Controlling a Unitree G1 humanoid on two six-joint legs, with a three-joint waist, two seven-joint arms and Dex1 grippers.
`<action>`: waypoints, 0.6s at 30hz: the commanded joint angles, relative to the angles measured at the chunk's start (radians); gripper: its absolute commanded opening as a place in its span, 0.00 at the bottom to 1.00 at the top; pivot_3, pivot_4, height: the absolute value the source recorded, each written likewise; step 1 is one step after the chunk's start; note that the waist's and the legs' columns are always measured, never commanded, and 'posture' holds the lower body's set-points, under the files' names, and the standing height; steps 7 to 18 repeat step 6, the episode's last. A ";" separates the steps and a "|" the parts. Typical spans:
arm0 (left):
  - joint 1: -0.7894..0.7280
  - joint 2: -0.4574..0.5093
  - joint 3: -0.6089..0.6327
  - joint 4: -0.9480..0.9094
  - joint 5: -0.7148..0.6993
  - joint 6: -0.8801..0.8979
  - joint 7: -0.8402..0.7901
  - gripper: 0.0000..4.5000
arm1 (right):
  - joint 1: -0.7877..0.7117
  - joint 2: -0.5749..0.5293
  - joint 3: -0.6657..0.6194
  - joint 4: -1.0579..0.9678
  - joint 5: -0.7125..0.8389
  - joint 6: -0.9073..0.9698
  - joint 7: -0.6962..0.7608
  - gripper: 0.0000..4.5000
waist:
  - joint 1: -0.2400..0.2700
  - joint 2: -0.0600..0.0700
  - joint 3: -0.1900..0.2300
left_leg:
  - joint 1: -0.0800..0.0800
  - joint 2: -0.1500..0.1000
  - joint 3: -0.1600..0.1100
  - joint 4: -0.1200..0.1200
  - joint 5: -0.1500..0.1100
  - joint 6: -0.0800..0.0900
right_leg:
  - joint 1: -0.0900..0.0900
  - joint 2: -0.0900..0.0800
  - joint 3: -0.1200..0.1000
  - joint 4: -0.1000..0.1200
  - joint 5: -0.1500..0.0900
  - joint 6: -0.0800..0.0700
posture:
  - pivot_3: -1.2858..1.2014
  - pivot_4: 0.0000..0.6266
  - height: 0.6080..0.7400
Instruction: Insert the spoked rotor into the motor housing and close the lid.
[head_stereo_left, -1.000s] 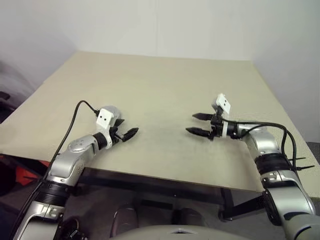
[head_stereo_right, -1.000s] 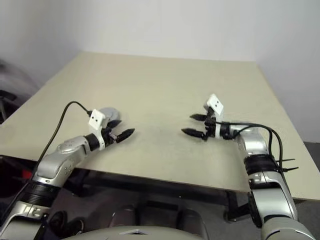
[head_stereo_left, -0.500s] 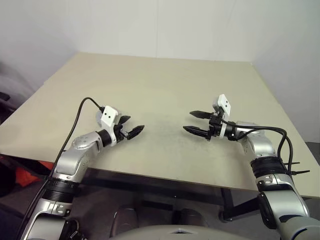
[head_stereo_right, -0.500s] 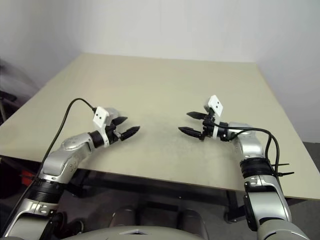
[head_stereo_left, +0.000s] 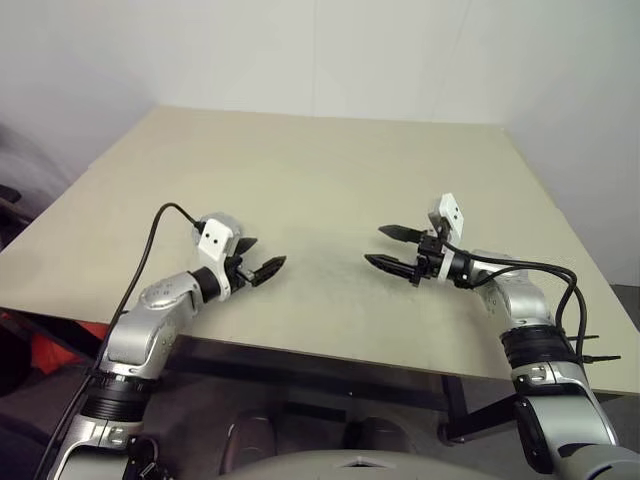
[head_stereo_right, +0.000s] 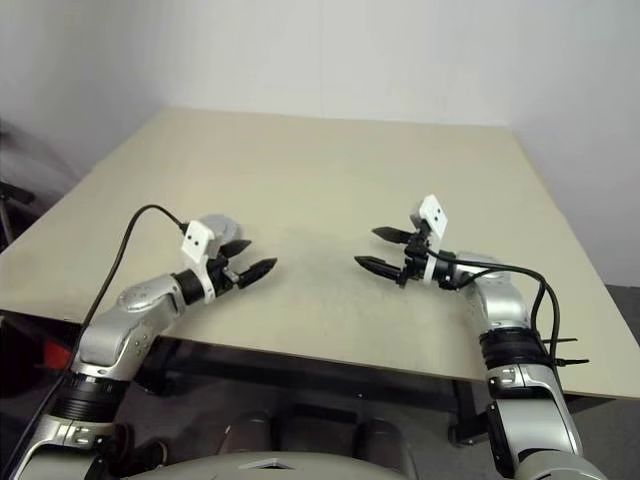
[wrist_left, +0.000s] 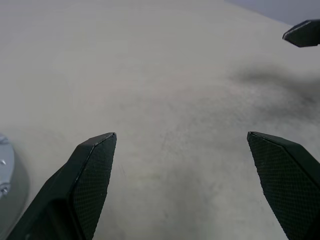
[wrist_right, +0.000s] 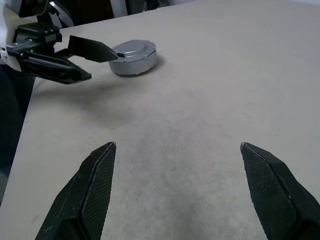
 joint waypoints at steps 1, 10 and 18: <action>-0.021 -0.006 0.027 -0.030 0.004 -0.007 0.000 0.99 | -0.022 -0.008 -0.015 -0.032 0.011 -0.001 0.001 1.00 | 0.000 0.000 0.000 | 0.000 0.000 0.000 0.000 0.000 0.000 | 0.000 0.000 0.000 0.000 0.000 0.000 | 0.52 0.00 1.00; -0.026 -0.017 0.026 -0.020 0.021 -0.017 0.009 0.99 | -0.027 0.004 -0.006 -0.029 0.000 -0.007 -0.010 1.00 | 0.000 0.000 0.000 | -0.001 0.000 0.000 0.000 0.000 0.000 | -0.001 0.000 0.000 0.000 0.000 0.000 | 0.52 0.00 1.00; -0.026 -0.017 0.026 -0.020 0.021 -0.017 0.009 0.99 | -0.027 0.004 -0.006 -0.029 0.000 -0.007 -0.010 1.00 | 0.000 0.000 0.000 | -0.001 0.000 0.000 0.000 0.000 0.000 | -0.001 0.000 0.000 0.000 0.000 0.000 | 0.52 0.00 1.00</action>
